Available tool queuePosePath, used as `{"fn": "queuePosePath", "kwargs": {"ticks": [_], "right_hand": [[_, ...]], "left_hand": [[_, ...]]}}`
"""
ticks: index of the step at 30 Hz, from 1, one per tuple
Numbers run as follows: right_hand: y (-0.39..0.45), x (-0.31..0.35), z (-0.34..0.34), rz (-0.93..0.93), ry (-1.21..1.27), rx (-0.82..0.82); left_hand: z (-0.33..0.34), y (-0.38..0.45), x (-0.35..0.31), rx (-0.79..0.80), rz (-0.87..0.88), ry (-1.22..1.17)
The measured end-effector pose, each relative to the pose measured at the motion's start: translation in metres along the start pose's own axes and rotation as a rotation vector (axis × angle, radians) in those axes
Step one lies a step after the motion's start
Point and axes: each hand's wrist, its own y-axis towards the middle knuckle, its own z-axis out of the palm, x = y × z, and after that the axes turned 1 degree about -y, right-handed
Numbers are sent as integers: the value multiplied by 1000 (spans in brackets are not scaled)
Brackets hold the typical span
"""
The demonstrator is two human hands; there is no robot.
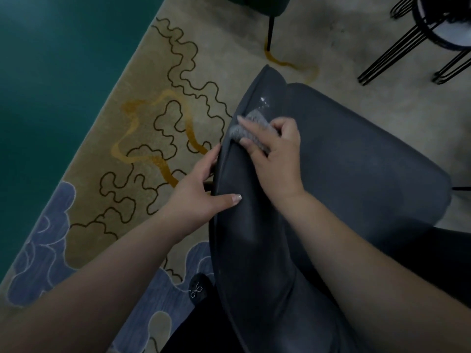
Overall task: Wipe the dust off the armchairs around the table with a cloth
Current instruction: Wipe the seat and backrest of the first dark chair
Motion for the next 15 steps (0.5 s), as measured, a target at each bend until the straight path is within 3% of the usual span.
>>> {"fn": "queuePosePath", "kwargs": {"ticks": [3, 9, 15], "right_hand": [[-22, 1, -4, -39, 22, 18], [45, -8, 0, -47, -39, -26], [1, -7, 0, -109, -11, -39]], "left_hand": [[0, 0, -1, -10, -11, -4], [-2, -1, -3, 7, -28, 19], [1, -2, -5, 13, -23, 10]]}}
